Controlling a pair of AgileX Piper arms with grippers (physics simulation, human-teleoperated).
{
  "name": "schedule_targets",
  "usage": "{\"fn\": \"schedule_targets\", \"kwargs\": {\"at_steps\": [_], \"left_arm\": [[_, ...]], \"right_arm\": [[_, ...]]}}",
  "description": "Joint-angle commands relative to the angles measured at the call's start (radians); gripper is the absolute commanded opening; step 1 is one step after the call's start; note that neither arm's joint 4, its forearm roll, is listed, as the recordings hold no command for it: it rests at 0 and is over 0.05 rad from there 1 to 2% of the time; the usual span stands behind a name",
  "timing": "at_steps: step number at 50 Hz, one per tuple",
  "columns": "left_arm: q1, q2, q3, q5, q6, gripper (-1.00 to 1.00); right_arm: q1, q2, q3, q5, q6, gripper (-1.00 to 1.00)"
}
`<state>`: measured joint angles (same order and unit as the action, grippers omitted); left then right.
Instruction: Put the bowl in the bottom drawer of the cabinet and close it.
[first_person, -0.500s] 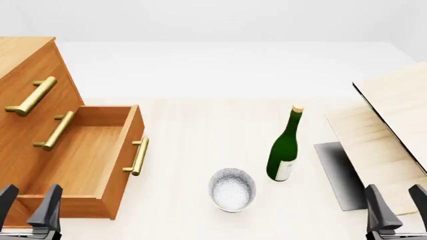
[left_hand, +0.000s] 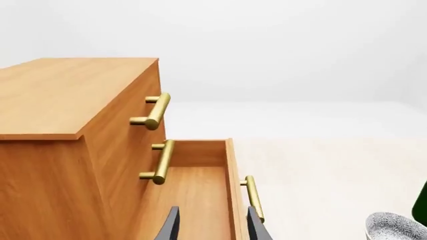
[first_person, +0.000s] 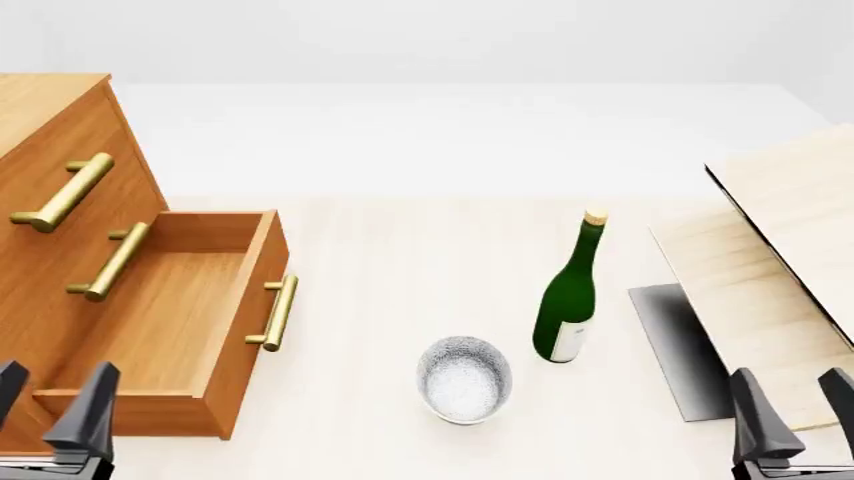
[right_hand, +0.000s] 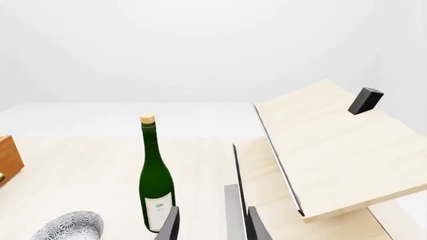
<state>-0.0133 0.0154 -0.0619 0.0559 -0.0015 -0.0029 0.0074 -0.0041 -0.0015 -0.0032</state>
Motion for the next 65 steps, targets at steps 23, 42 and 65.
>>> {"fn": "schedule_targets", "kwargs": {"at_steps": [23,42,65], "left_arm": [[-0.145,-0.006,-0.183,0.22,0.083,1.0],[-0.193,0.086,-0.238,0.271,0.065,1.0],[-0.196,0.29,-0.295,0.265,-0.037,1.0]], "right_arm": [[-0.001,0.0,0.0,0.0,0.0,1.0],[-0.001,0.0,0.0,0.0,0.001,1.0],[-0.001,0.0,0.0,0.0,0.0,1.0]]}}
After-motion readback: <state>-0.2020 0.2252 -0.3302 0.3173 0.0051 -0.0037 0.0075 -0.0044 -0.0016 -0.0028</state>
